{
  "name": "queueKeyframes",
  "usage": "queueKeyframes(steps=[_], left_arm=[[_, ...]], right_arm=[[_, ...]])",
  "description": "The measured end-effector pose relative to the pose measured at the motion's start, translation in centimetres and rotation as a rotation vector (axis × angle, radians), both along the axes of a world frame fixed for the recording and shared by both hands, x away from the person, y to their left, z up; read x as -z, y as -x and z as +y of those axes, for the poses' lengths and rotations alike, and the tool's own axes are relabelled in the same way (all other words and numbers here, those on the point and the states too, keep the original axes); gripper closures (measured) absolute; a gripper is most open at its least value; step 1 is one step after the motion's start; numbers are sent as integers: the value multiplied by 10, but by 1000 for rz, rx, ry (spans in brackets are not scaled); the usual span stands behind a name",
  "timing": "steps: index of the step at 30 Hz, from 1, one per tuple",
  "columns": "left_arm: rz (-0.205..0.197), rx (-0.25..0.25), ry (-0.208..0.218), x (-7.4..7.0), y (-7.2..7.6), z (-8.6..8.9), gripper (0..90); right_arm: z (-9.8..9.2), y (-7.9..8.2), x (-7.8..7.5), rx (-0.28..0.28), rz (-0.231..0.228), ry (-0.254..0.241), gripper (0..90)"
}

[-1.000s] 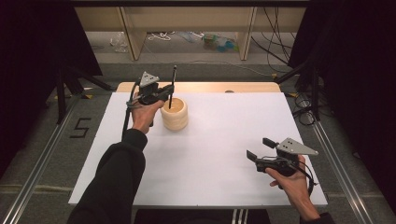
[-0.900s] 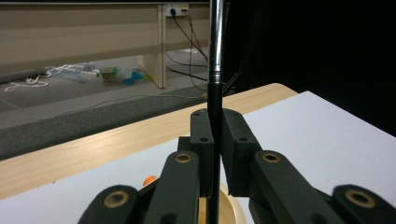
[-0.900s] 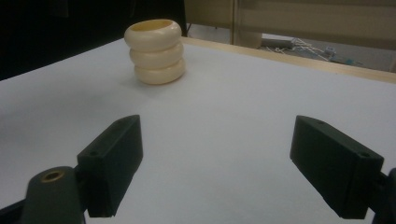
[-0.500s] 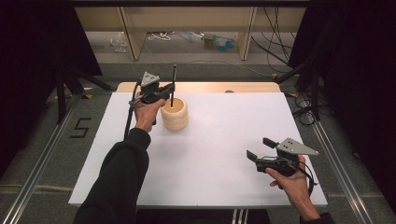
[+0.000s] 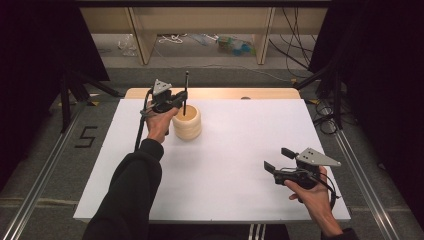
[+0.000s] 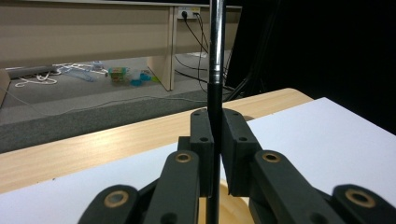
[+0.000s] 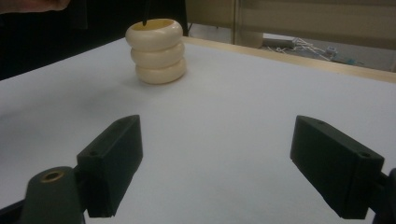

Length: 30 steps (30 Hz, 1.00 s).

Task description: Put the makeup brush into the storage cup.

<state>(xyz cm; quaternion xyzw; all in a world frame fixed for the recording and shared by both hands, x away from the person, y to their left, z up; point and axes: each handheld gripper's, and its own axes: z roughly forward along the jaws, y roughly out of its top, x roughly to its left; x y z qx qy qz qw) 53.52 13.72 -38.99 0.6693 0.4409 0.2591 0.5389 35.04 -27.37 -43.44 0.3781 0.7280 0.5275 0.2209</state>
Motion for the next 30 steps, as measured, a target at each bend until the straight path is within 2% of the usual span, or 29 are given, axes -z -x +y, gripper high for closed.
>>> queueKeyframes(steps=[11, 22, 24, 27, 30], left_arm=[[10, -7, 24, 7, -2, -2, 837], [27, -2, 4, 15, -2, -4, 837], [39, -3, 10, 18, -2, -3, 837], [54, -8, -3, 23, -3, -3, 837], [67, -9, -7, 26, -2, -3, 837]], right_arm=[[0, 0, 0, -2, 0, 0, 178], [1, 1, 0, -4, 9, -3, 179], [0, 0, 0, -5, 3, 0, 179], [0, 0, 0, -6, 0, 3, 179], [1, -1, 1, -14, -3, -11, 179]])
